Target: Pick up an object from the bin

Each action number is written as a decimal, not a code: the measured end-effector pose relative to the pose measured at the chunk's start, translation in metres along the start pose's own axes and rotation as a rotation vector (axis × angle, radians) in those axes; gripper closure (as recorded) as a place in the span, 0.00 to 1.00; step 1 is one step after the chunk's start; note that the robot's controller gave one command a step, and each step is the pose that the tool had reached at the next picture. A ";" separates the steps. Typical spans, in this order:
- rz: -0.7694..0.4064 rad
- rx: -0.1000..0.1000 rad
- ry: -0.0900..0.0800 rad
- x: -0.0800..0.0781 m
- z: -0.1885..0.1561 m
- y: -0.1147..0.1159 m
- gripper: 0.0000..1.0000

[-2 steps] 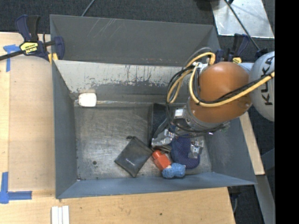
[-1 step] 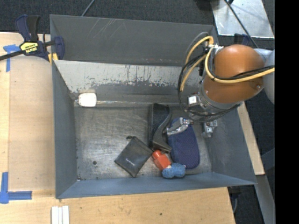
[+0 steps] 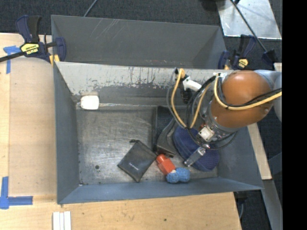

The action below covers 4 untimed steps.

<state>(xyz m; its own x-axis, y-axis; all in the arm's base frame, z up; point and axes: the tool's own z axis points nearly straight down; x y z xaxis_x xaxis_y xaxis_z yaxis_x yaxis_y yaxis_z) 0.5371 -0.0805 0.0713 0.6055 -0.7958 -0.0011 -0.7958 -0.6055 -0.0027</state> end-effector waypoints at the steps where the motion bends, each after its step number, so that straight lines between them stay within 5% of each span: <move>1: 0.005 -0.003 -0.001 0.000 -0.001 -0.001 0.00; 2: 0.005 -0.004 -0.003 -0.001 -0.002 -0.001 1.00; 4: 0.014 0.001 0.002 -0.001 -0.095 -0.004 1.00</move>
Offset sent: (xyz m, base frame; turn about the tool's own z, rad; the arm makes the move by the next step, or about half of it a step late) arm 0.0000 0.0000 0.0000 0.0000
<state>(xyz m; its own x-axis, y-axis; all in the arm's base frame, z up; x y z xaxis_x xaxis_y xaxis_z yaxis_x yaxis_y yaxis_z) 0.5395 -0.0775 0.1665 0.5940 -0.8044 0.0012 -0.8044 -0.5940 -0.0033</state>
